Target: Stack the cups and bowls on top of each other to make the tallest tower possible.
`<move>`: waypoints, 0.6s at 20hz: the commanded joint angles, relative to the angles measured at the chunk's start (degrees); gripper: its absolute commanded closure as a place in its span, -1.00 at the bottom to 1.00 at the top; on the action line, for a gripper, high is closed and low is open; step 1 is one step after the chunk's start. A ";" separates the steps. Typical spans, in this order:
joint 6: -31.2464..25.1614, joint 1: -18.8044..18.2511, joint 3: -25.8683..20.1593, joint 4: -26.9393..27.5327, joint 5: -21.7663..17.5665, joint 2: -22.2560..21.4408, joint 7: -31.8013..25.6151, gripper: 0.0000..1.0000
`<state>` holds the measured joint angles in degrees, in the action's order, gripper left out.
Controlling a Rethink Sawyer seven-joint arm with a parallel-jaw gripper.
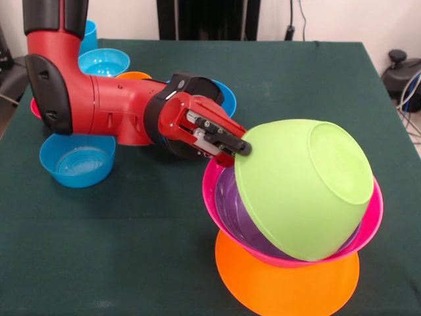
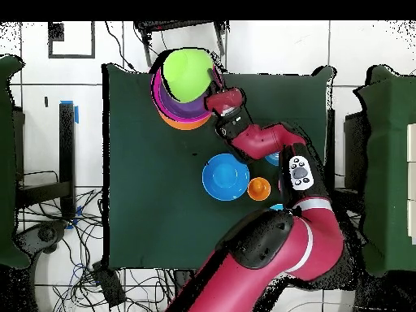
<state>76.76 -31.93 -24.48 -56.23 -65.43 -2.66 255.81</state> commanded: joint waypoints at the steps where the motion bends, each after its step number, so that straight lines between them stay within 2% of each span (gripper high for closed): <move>1: -6.37 2.22 1.74 -2.35 0.62 -0.60 -0.51 1.00; 12: -7.05 2.34 1.57 -3.62 3.67 -2.00 -0.73 1.00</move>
<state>76.75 -31.74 -23.84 -56.98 -63.39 -2.71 255.81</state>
